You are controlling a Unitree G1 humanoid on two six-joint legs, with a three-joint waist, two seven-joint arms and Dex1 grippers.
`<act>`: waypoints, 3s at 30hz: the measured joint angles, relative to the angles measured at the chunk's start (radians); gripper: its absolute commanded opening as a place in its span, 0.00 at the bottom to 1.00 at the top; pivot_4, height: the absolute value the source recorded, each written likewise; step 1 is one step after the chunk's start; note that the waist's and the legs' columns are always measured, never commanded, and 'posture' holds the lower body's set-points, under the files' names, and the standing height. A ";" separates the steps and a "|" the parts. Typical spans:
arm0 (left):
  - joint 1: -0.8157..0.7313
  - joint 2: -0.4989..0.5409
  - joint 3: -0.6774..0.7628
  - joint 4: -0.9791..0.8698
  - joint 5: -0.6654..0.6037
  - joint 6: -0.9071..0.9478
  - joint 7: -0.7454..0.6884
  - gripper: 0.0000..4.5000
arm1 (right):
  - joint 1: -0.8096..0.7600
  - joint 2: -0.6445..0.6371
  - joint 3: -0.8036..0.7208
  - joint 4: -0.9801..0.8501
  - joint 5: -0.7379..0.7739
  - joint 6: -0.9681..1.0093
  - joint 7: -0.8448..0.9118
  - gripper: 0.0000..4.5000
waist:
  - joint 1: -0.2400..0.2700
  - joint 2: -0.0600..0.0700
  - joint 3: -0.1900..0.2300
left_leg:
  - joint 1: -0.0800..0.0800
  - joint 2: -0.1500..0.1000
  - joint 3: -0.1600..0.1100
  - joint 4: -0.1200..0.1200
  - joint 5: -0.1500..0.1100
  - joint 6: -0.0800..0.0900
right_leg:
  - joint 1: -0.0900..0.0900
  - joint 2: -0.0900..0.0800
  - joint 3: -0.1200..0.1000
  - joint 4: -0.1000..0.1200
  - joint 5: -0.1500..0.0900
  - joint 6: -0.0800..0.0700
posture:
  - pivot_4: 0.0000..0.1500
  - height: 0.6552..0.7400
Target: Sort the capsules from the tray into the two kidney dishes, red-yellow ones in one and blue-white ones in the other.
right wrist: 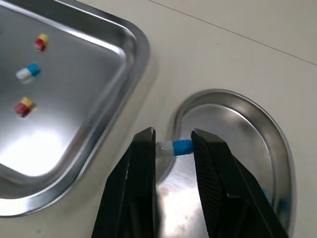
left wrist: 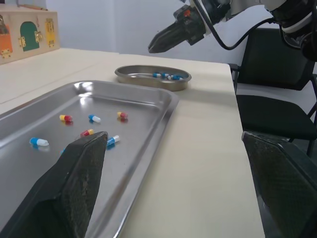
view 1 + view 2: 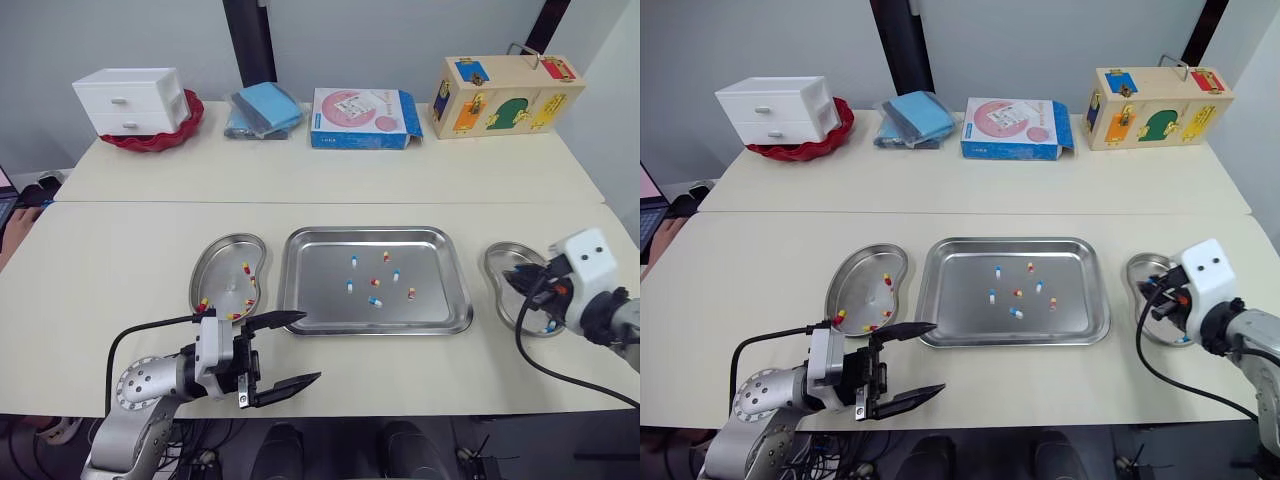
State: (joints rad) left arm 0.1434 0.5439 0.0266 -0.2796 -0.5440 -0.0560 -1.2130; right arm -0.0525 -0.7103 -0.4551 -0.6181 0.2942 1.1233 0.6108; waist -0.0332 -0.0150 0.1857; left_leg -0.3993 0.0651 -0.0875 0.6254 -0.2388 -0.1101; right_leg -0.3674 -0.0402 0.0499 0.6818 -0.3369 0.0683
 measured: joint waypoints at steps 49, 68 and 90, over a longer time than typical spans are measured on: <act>0.500 0.160 0.565 0.012 0.044 0.280 0.238 1.00 | 0.577 -0.165 -0.205 0.313 0.035 -0.799 0.540 0.99 | 0.002 -0.006 0.001 | 0.014 0.001 0.002 0.000 -0.001 -0.001 | 0.014 0.000 0.001 -0.002 -0.004 -0.004 | 1.00 1.00; 0.160 -0.011 0.117 -0.182 0.091 0.221 0.302 1.00 | 0.708 -0.080 -0.138 0.003 0.075 -0.795 0.511 0.99 | -0.001 -0.004 -0.001 | 0.017 -0.001 0.008 0.000 -0.001 -0.001 | 0.015 0.003 0.015 -0.002 -0.002 0.002 | 1.00 1.00; 0.137 -0.023 0.018 -0.113 0.132 0.139 0.316 1.00 | -0.277 0.211 0.710 -0.033 0.081 -0.121 -0.157 0.57 | 0.002 -0.006 0.000 | 0.013 -0.001 0.006 0.000 -0.001 0.000 | 0.010 0.006 0.018 -0.001 -0.001 0.002 | 1.00 1.00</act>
State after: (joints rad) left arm 0.2800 0.5206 0.0450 -0.3929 -0.4116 0.0829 -0.8968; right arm -0.3298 -0.4997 0.2553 -0.6510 0.3749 1.0024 0.4537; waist -0.0312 -0.0208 0.1857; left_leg -0.3867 0.0643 -0.0811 0.6257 -0.2393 -0.1106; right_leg -0.3570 -0.0342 0.0680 0.6805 -0.3378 0.0708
